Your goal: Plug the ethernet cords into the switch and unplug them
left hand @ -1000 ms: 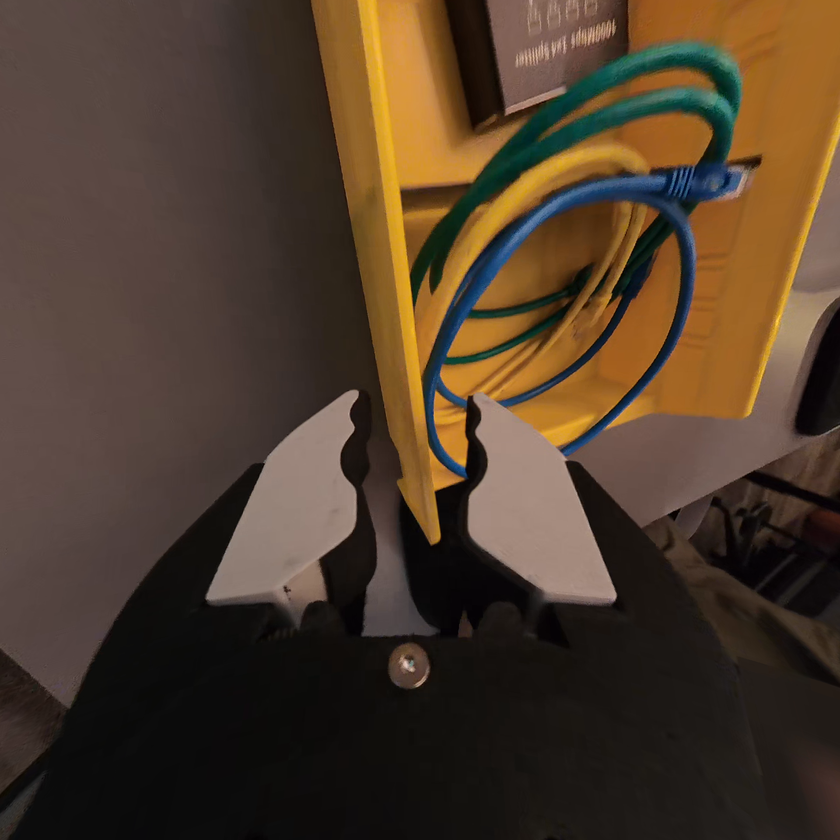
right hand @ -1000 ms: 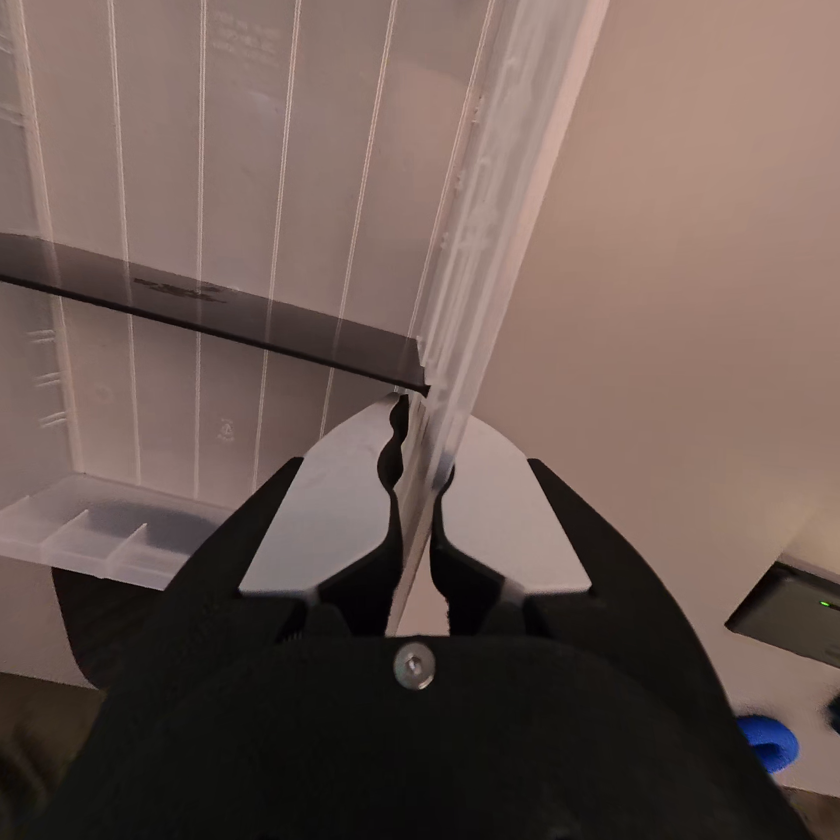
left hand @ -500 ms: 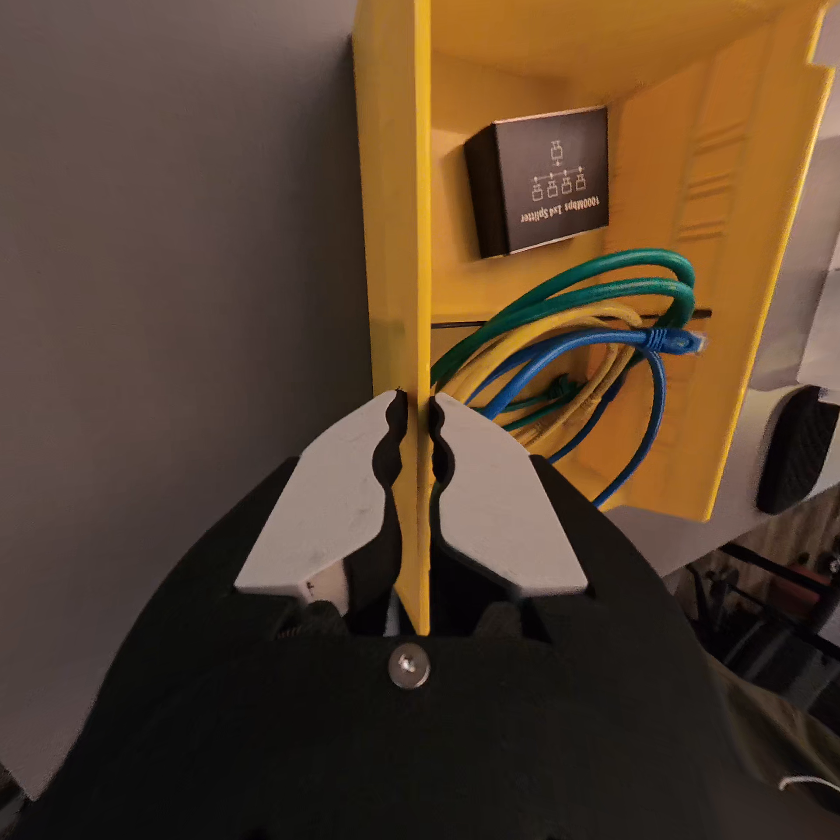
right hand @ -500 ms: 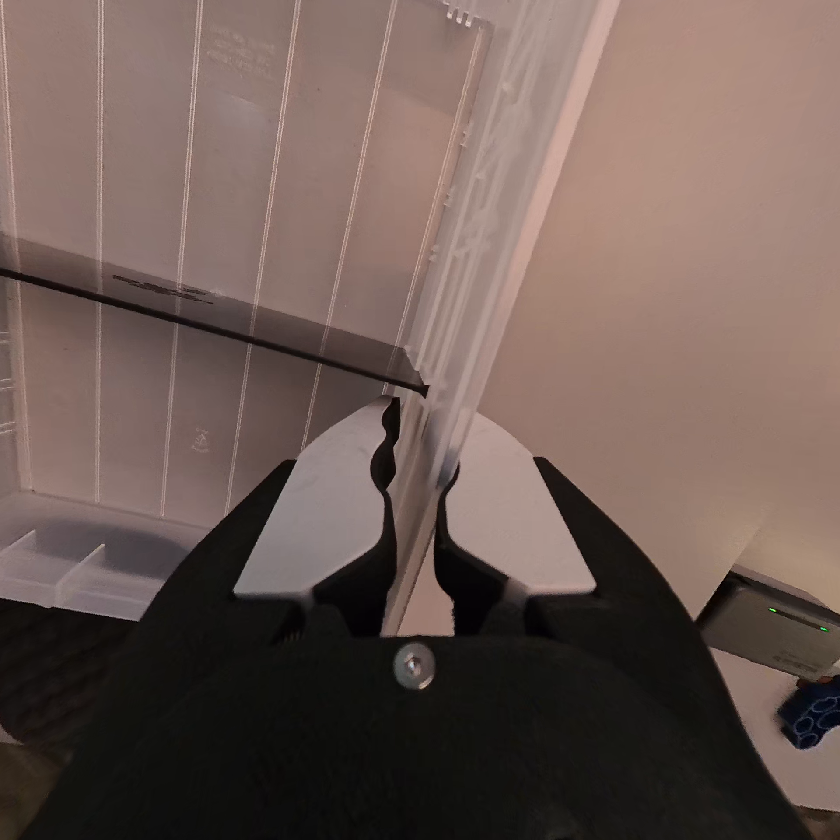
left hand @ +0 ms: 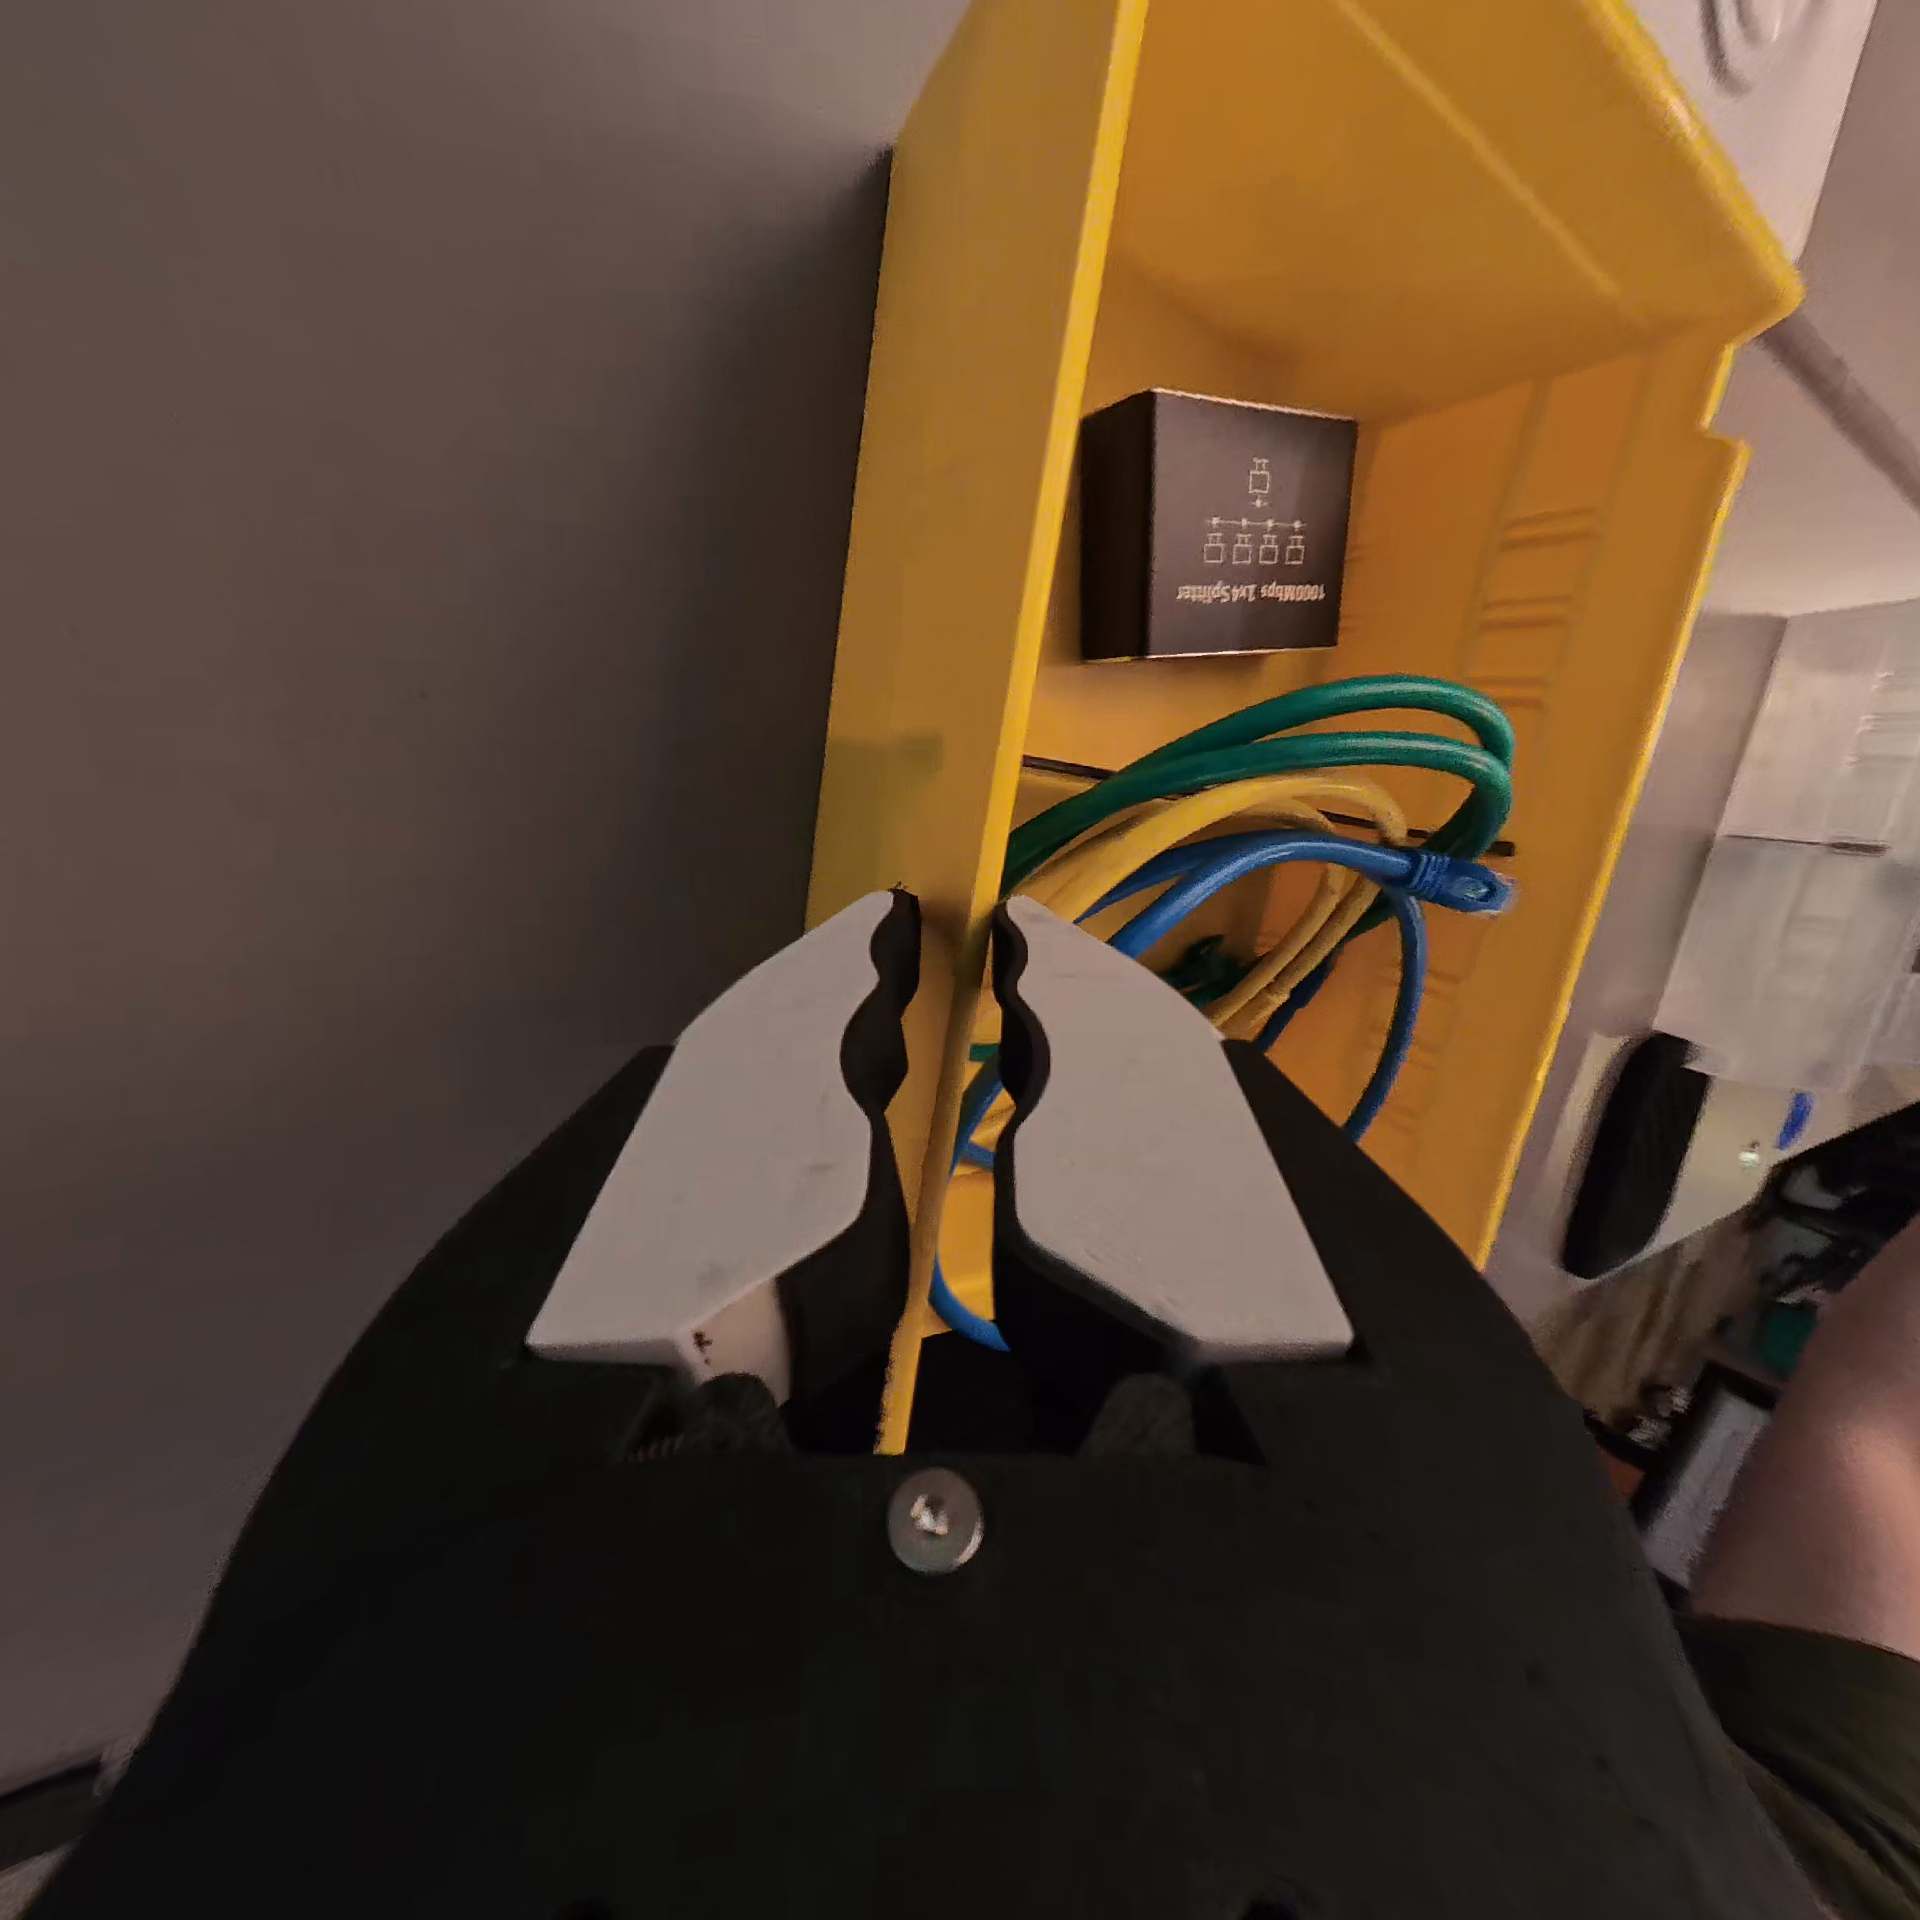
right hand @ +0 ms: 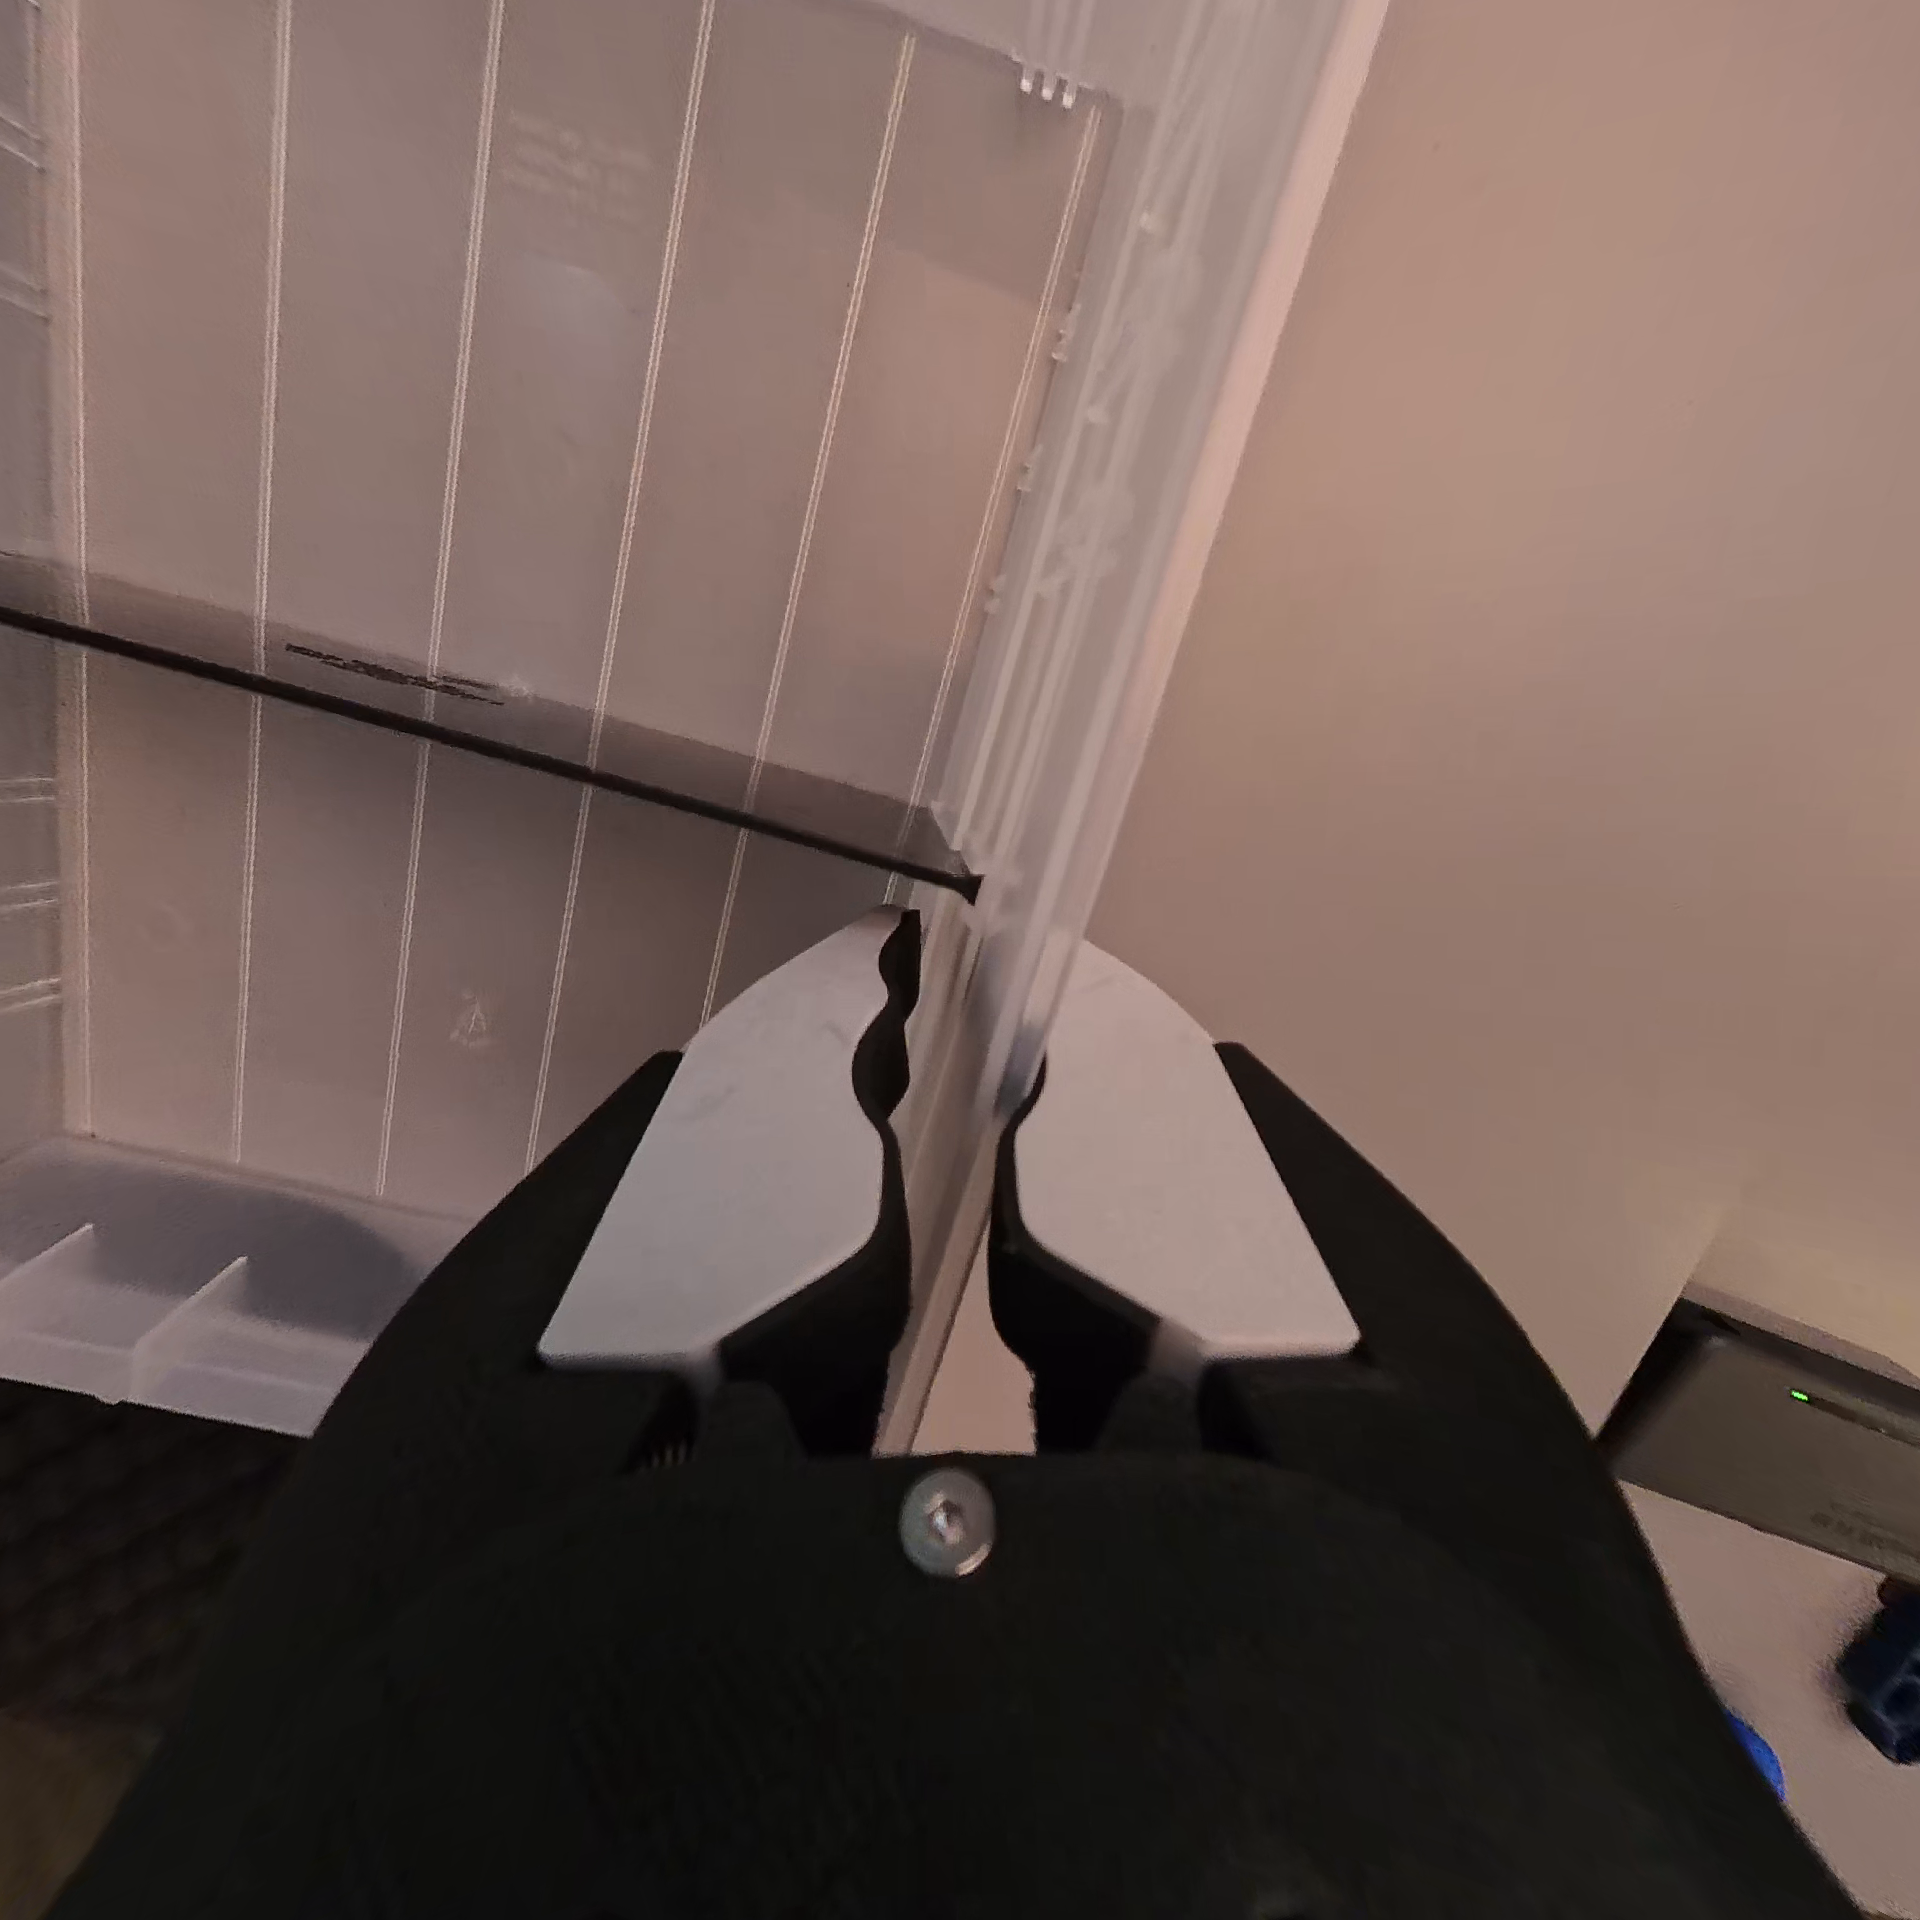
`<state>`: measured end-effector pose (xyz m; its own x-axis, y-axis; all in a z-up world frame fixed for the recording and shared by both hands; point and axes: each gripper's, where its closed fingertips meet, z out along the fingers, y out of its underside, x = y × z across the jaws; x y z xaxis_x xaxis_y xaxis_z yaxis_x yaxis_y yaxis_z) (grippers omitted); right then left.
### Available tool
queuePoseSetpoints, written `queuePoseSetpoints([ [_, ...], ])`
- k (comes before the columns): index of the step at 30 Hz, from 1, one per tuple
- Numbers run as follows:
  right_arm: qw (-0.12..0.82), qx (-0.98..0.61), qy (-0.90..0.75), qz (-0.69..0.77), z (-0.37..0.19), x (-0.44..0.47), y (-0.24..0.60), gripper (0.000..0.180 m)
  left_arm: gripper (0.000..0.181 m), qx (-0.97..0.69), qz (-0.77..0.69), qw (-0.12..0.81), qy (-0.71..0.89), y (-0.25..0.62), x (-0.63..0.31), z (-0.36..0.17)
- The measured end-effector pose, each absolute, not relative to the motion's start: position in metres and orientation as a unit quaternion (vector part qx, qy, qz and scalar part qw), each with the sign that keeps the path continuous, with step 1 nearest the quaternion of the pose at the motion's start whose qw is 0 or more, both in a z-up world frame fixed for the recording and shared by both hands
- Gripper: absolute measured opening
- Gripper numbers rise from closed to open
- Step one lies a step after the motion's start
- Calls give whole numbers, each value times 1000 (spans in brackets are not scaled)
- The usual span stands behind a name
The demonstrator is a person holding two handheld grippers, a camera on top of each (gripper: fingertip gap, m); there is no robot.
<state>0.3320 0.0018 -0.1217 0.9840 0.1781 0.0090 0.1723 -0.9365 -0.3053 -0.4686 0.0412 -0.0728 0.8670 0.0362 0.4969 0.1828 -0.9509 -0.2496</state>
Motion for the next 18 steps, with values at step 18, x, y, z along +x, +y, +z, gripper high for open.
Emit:
queuePoseSetpoints([
  [18, 140, -988, -69, -3, -122, 339, -13, 13, 13, -935, -252, 202, -144, 39, -511, -72],
])
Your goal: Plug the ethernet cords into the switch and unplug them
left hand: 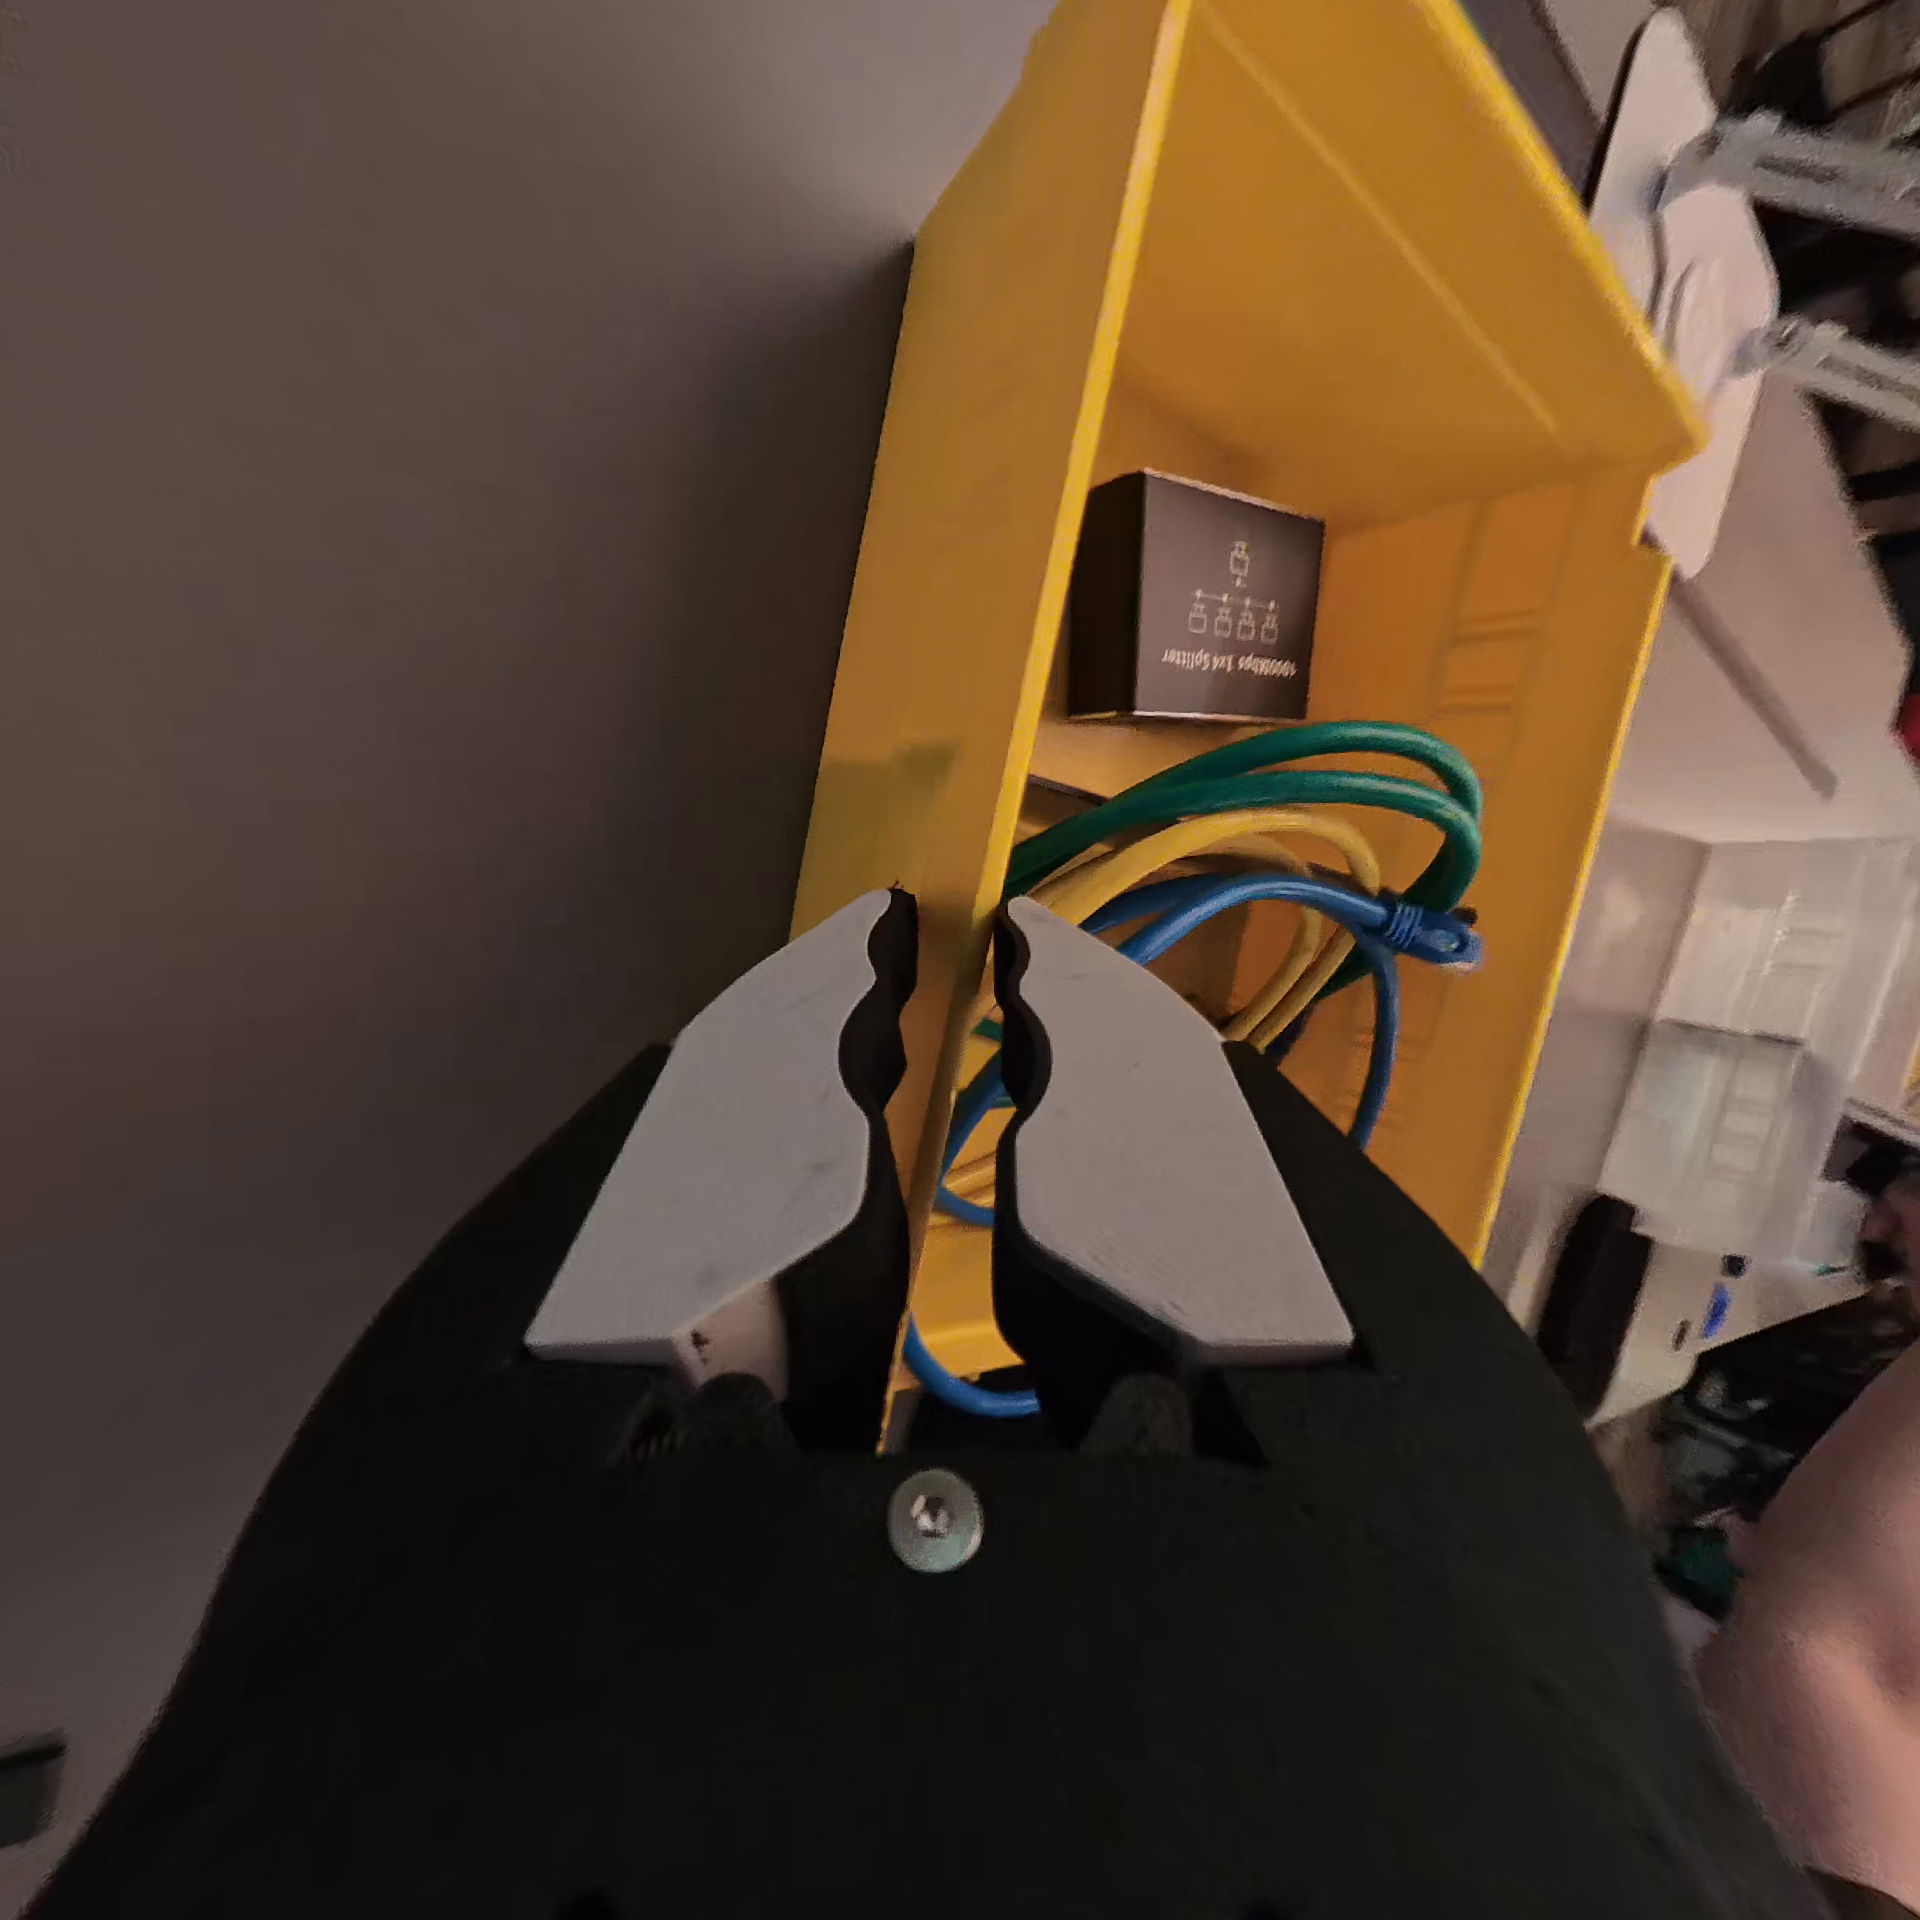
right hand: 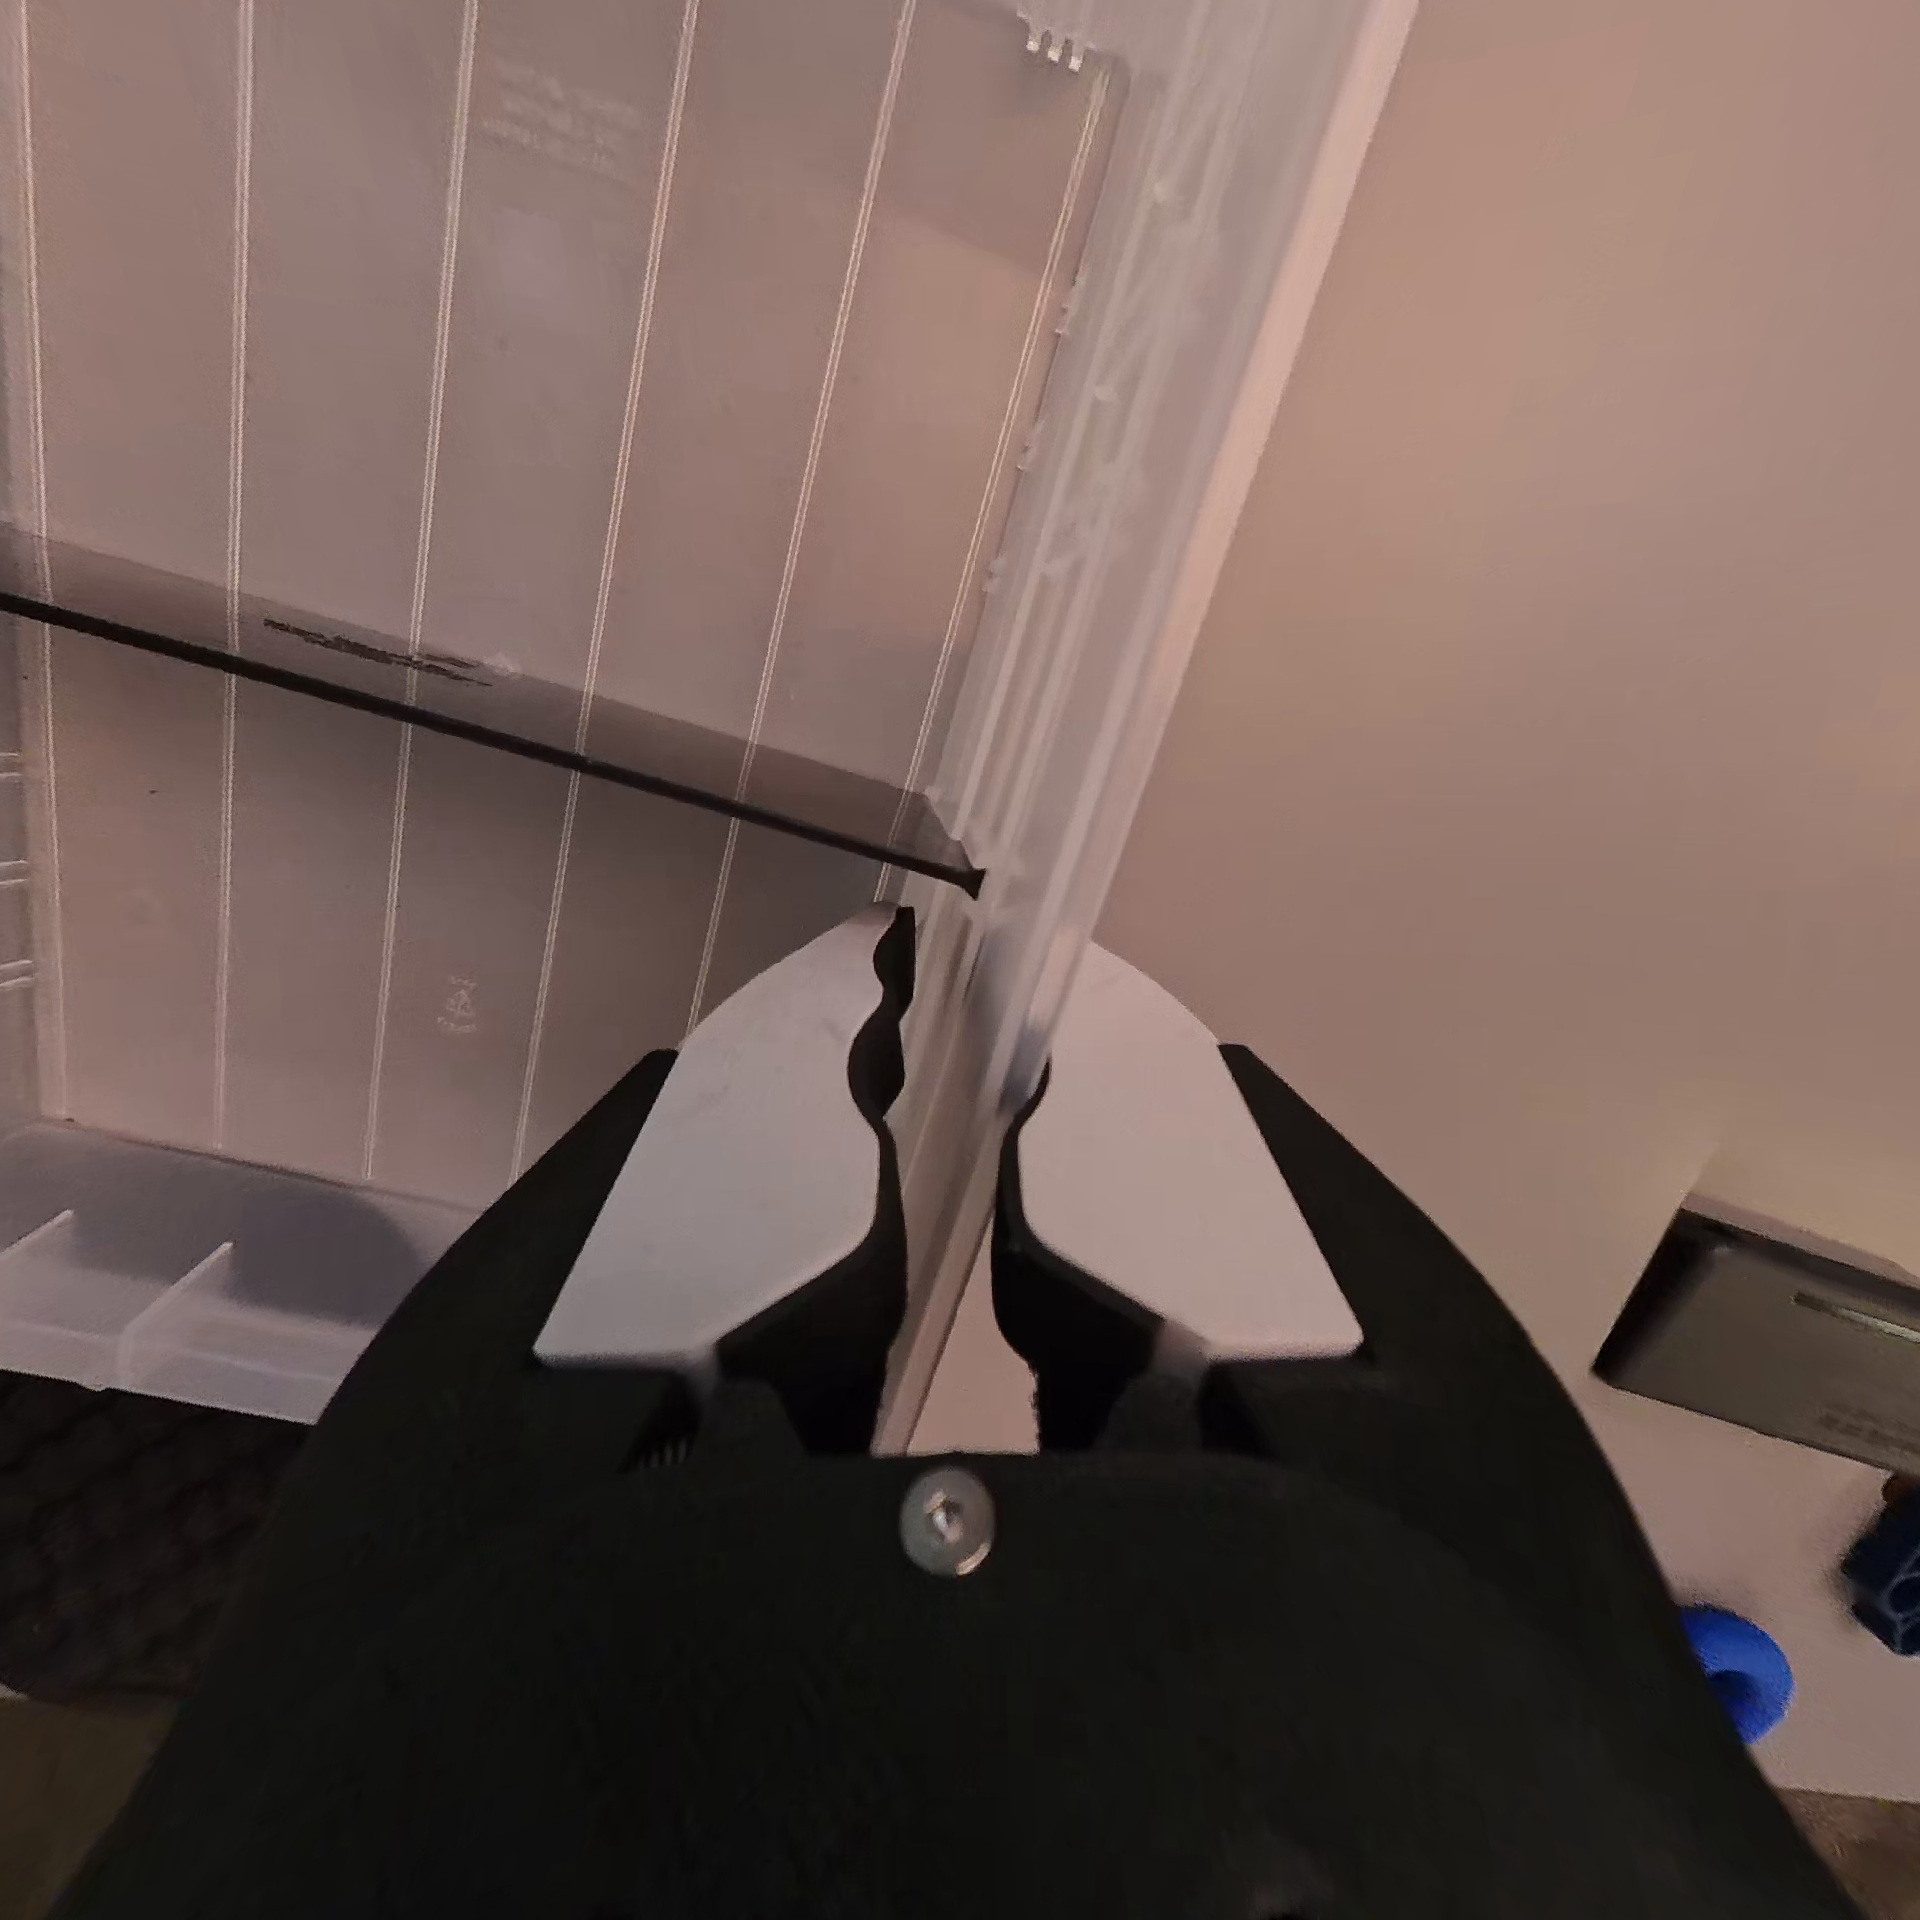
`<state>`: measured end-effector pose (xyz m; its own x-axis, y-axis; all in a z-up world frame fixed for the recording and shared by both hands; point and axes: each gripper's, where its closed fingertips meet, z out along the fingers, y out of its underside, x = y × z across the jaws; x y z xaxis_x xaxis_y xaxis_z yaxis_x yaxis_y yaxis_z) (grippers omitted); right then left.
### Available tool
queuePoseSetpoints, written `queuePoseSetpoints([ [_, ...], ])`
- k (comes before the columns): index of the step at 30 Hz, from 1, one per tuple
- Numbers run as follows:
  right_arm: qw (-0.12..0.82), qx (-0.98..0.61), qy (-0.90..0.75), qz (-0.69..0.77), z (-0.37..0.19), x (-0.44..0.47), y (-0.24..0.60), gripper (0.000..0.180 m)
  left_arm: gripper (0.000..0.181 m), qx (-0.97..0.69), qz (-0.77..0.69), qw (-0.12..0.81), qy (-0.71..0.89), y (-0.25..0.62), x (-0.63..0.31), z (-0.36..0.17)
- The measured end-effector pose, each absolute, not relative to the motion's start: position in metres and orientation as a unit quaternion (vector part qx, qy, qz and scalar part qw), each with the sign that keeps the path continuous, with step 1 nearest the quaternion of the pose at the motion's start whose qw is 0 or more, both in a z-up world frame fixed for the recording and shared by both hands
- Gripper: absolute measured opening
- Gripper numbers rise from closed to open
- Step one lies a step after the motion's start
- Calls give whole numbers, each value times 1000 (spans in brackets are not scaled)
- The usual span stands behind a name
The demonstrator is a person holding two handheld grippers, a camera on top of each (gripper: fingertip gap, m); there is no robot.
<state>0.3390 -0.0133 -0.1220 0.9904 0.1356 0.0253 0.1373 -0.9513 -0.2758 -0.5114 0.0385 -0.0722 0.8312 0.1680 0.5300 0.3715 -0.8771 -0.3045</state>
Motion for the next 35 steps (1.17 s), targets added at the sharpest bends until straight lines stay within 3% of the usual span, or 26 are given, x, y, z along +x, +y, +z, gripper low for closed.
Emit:
queuePoseSetpoints([
  [7, 130, -989, -67, -21, -122, 342, -14, 16, 15, -933, -304, 177, -75, 49, -470, -72],
  [9, 130, -988, -69, -54, -123, 346, -15, 30, 13, -929, -321, 175, -63, 46, -465, -65],
  [11, 136, -980, -97, -110, -121, 355, -16, 45, 13, -920, -316, 224, -54, 50, -470, -46],
  [16, 177, -954, -121, -210, -84, 361, -14, 54, 28, -865, -295, 382, 141, 52, -439, 27],
  [19, 273, -913, -124, -276, -28, 347, -4, 60, 58, -834, -264, 395, 278, 44, -393, 35],
  [20, 329, -899, -126, -260, -9, 327, 2, 61, 67, -831, -244, 388, 315, 44, -379, 30],
  [22, 465, -853, -146, -189, 37, 270, 15, 64, 101, -833, -184, 380, 358, 54, -361, 16],
  [23, 535, -818, -156, -144, 64, 238, 20, 64, 103, -837, -157, 369, 373, 60, -356, 8],
  [26, 693, -697, -178, -36, 144, 156, 19, 57, 79, -839, -124, 312, 428, 59, -344, -19],
  [28, 729, -649, -218, 5, 175, 113, 13, 30, 74, -838, -77, 285, 460, 60, -346, -36],
  [30, 706, -647, -284, 45, 174, 73, 12, 24, 67, -831, -41, 270, 485, 62, -346, -47],
  [35, 566, -738, -367, 15, 103, 44, 32, 24, 57, -816, -9, 254, 519, 66, -337, -58],
])
